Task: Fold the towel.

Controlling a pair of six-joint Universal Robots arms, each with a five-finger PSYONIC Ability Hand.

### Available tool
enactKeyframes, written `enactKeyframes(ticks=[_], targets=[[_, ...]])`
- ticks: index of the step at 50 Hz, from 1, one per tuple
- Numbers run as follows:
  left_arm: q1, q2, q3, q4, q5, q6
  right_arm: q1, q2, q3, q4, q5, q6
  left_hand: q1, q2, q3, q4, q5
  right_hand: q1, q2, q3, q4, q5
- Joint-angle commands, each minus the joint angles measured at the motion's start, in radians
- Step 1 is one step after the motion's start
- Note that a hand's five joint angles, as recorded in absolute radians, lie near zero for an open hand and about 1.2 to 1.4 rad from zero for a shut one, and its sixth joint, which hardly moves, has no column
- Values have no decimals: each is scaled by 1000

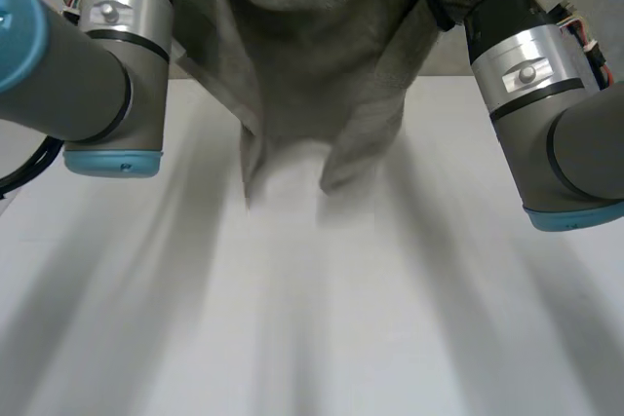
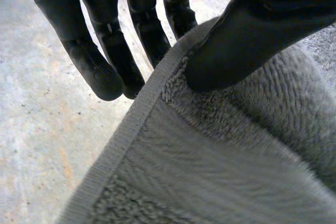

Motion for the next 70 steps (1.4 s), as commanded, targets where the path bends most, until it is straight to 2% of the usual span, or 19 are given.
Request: enactKeyframes(ticks=[1,3,6,8,9,11,14,16,17,19,20,22,25,30,36,38,48,63,70], targets=[[-1,76,-260,-27,35,2,10,66,20,278,-27,-10,-73,-116,-148,-121,-263,-13,-22,-13,-11,-29],[5,100,-382,-69,42,5,10,81,37,427,-42,-51,-73,-116,-148,-121,-263,-10,-19,-10,-8,-26],[15,110,-439,-96,47,8,10,87,46,511,-57,-85,-73,-116,-148,-121,-263,-10,-19,-10,-8,-26],[32,131,-552,-149,62,26,10,87,84,690,-100,-191,-73,-116,-148,-121,-263,-10,-19,-10,-8,-26],[32,131,-553,-149,62,26,10,87,84,691,-100,-191,-73,-116,-148,-121,-263,-10,-19,-10,-8,-26],[37,149,-647,-200,96,66,8,92,136,887,-129,-339,-73,-116,-148,-121,-263,-13,-22,-13,-11,-29],[35,160,-683,-221,116,92,8,96,159,976,-136,-406,-73,-116,-148,-121,-263,-30,-39,-31,-29,-46],[35,186,-735,-253,136,134,4,98,196,1081,-146,-453,-73,-116,-148,-121,-263,-229,-238,-229,-227,-244],[35,186,-735,-254,136,134,4,98,196,1082,-146,-454,-73,-116,-148,-121,-263,-230,-239,-231,-228,-246],[35,214,-767,-261,138,146,7,76,215,1060,-146,-409,-73,-116,-148,-121,-263,-691,-701,-692,-690,-707],[35,214,-767,-261,138,146,7,76,215,1060,-146,-409,-73,-116,-148,-121,-263,-694,-703,-694,-692,-710],[34,238,-783,-261,138,146,5,18,209,999,-146,-298,-73,-116,-148,-121,-263,-878,-887,-879,-877,-894],[34,251,-789,-261,138,146,-1,-11,201,961,-146,-225,-73,-116,-148,-121,-263,-902,-911,-903,-901,-918],[34,275,-804,-261,138,149,-10,-37,150,844,-142,58,-73,-116,-148,-121,-263,-981,-991,-982,-980,-997],[34,281,-821,-260,138,151,-38,-16,72,855,-133,214,-73,-116,-148,-121,-263,-979,-988,-979,-977,-994],[35,286,-829,-260,138,152,-47,57,14,896,-130,252,-73,-116,-148,-121,-263,-952,-961,-953,-951,-968],[37,306,-830,-258,136,155,-84,231,-106,1094,-103,229,-73,-116,-148,-121,-263,-920,-929,-921,-918,-936],[58,301,-827,-251,138,155,-246,240,3,1086,-83,149,-73,-116,-148,-121,-263,-879,-888,-879,-877,-895],[74,301,-826,-251,136,155,-309,244,55,1068,-88,114,-73,-116,-148,-121,-263,-756,-765,-756,-754,-771]])
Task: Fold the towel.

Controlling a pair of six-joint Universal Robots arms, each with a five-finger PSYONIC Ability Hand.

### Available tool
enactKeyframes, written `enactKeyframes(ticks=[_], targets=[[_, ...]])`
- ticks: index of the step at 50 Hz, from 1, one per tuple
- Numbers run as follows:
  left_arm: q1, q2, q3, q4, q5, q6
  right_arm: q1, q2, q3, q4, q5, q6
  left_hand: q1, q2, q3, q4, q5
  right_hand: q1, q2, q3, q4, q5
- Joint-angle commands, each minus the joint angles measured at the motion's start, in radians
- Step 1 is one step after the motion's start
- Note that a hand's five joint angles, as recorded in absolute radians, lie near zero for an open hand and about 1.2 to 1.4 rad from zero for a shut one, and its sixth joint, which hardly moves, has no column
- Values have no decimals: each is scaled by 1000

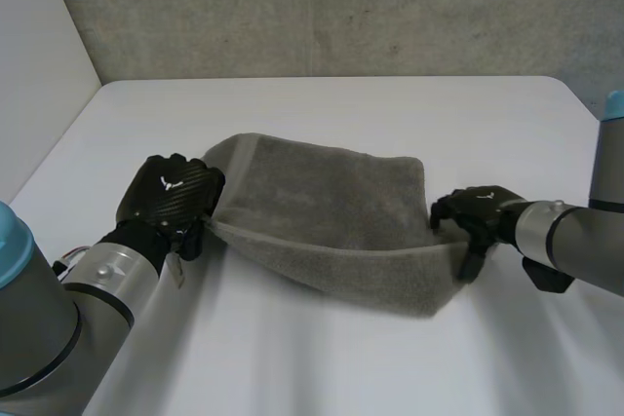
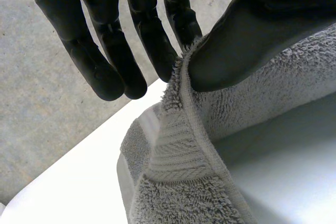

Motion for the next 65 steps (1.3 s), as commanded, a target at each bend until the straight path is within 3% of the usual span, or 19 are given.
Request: enactKeyframes(ticks=[1,4,13,28,38,45,52,55,63,65], targets=[[14,-1,2,1,-1,0,-55,2,46,-19,-6,-31,-77,-121,-151,-121,-263,78,81,74,67,58],[20,-1,2,1,0,-2,-66,3,69,-52,-7,-31,-77,-121,-151,-121,-263,134,137,130,123,113],[24,-7,11,4,0,-2,-58,28,65,-77,-14,-28,-77,-121,-151,-121,-263,928,930,923,917,907],[70,-36,188,13,2,-3,-37,-12,-142,-117,-76,-2,-77,-121,-151,-121,-263,929,931,924,918,908],[100,155,353,-34,-6,-11,-49,-440,-182,-302,-78,174,-77,-121,-151,-121,-263,929,931,924,918,908],[103,245,474,-116,-6,-41,-110,-554,-274,-217,-86,178,-77,-121,-151,-121,-263,929,931,924,918,908],[108,229,565,-202,-1,-57,-129,-502,-360,-97,-109,136,-77,-121,-151,-121,-263,929,931,924,918,908],[109,166,580,-233,2,-49,-84,-440,-382,-48,-99,47,-77,-121,-151,-121,-263,929,931,924,918,908],[114,-84,605,-279,5,8,32,-235,-394,21,16,-183,-77,-121,-151,-121,-263,929,931,924,918,908],[111,-192,625,-275,5,66,75,-140,-403,24,58,-259,-77,-121,-151,-121,-263,929,931,924,918,908]])
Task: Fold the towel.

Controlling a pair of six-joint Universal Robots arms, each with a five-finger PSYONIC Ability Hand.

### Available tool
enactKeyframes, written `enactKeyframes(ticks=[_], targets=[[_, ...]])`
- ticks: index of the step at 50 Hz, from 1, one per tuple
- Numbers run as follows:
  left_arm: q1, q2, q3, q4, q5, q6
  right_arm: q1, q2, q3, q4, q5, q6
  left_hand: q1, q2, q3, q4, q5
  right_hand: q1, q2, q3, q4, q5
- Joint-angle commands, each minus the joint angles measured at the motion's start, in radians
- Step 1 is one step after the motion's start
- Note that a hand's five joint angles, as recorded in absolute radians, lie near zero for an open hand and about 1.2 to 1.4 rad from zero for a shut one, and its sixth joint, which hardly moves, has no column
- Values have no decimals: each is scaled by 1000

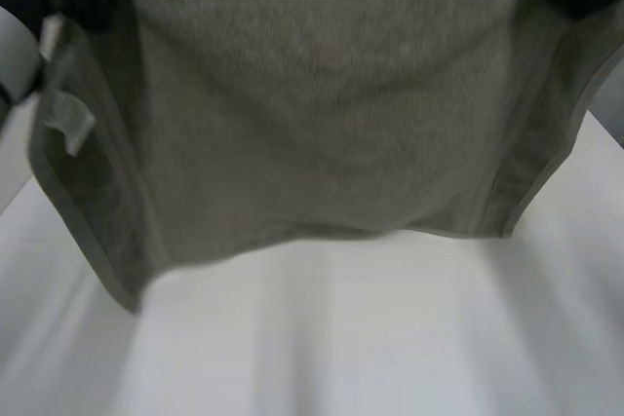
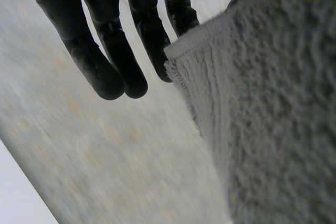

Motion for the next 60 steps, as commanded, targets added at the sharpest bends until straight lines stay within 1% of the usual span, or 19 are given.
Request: enactKeyframes(ticks=[1,9,13,14,16,17,19,20,22,25,29,35,41,44,46,49,51,54,60], targets=[[-1,-269,30,-17,2,100,113,232,-9,38,124,-215,-77,-125,-152,-121,-272,55,64,45,49,53],[4,-496,184,2,2,208,163,471,-190,-3,219,-331,-77,-125,-152,-121,-272,55,64,45,49,53],[4,-545,338,44,3,212,173,541,-339,-215,280,-337,-77,-125,-152,-121,-272,55,64,45,49,53],[4,-545,339,45,3,212,173,541,-339,-216,280,-337,-77,-125,-152,-121,-272,55,64,45,49,53],[4,-528,394,151,-4,185,163,526,-337,-458,290,-329,-77,-125,-152,-121,-272,55,64,45,49,53],[4,-528,394,152,-4,185,163,526,-337,-459,290,-329,-77,-125,-152,-121,-272,55,64,45,49,53],[4,-453,391,325,-8,99,168,468,-273,-697,288,-320,-77,-125,-152,-121,-272,55,64,45,49,53],[4,-453,391,325,-8,99,168,468,-273,-698,288,-320,-77,-125,-152,-121,-272,55,64,45,49,53],[22,-351,359,457,-5,-16,168,350,-171,-866,281,-302,-77,-125,-152,-121,-272,55,64,45,49,53],[57,-281,304,485,11,-92,163,260,-105,-920,258,-256,-77,-125,-152,-121,-272,55,64,45,49,53],[85,-263,256,483,32,-125,149,244,-89,-861,222,-199,-77,-125,-152,-121,-272,55,64,45,49,53],[93,-266,105,477,54,-122,116,250,-60,-605,150,-169,-77,-125,-152,-121,-272,55,64,45,49,53],[102,-269,-122,480,92,-105,107,259,117,-450,89,-180,-77,-125,-152,-121,-272,55,64,45,49,53],[104,-293,-237,486,146,-62,113,276,232,-440,67,-203,-77,-125,-152,-121,-272,55,64,45,49,53],[104,-350,-310,488,190,40,116,314,328,-440,58,-234,-77,-125,-152,-121,-272,55,64,45,49,53],[105,-376,-330,483,195,107,117,336,364,-442,58,-248,-77,-125,-152,-121,-272,55,64,45,49,53],[113,-431,-353,476,195,233,117,394,403,-442,61,-263,-77,-125,-152,-121,-272,55,64,45,49,53],[113,-470,-378,459,195,318,117,469,410,-439,79,-266,-77,-125,-152,-121,-272,55,64,45,49,53],[108,-471,-407,422,193,337,114,525,417,-433,89,-265,-77,-125,-152,-121,-272,55,64,45,49,53]])
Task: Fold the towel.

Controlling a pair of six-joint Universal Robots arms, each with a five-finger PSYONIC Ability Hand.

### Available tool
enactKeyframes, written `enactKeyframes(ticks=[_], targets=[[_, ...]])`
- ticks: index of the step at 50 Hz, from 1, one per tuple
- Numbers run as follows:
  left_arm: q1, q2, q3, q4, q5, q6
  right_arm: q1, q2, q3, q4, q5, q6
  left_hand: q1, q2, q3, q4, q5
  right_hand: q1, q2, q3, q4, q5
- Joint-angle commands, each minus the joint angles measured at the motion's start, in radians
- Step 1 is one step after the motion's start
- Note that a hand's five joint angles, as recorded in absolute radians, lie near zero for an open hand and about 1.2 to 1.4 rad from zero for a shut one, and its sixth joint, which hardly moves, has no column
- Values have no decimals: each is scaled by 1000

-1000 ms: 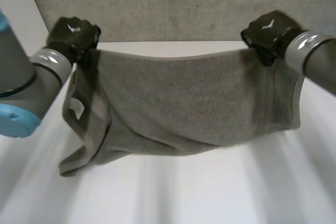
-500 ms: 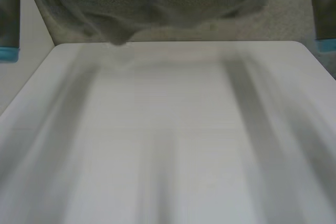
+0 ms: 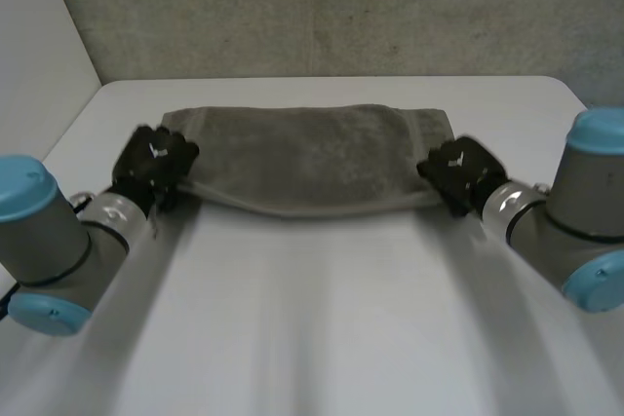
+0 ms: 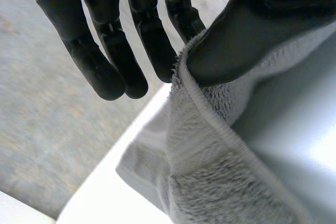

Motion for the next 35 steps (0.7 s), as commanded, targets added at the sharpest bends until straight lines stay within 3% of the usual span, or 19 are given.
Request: enactKeyframes(ticks=[1,11,14,15,21,35], targets=[[-8,-19,-35,-56,-7,73,-9,95,12,5,28,-2,-87,-125,-154,-121,-291,55,54,45,49,38],[-7,19,-53,-73,-7,73,-14,7,60,8,60,7,-87,-125,-154,-121,-291,55,54,45,49,38],[4,21,-52,-70,-7,73,-14,-14,78,9,60,11,-271,-310,-339,-305,-476,55,54,45,49,38],[7,18,-50,-70,-6,75,-14,-31,89,9,62,13,-457,-496,-525,-491,-662,55,54,45,49,38],[38,-11,-53,-73,3,78,-14,-85,127,9,60,15,-808,-846,-875,-842,-1012,55,54,45,49,38],[67,-28,-53,-81,0,84,-15,-86,149,8,63,13,-800,-838,-867,-834,-1004,55,54,45,49,38]])
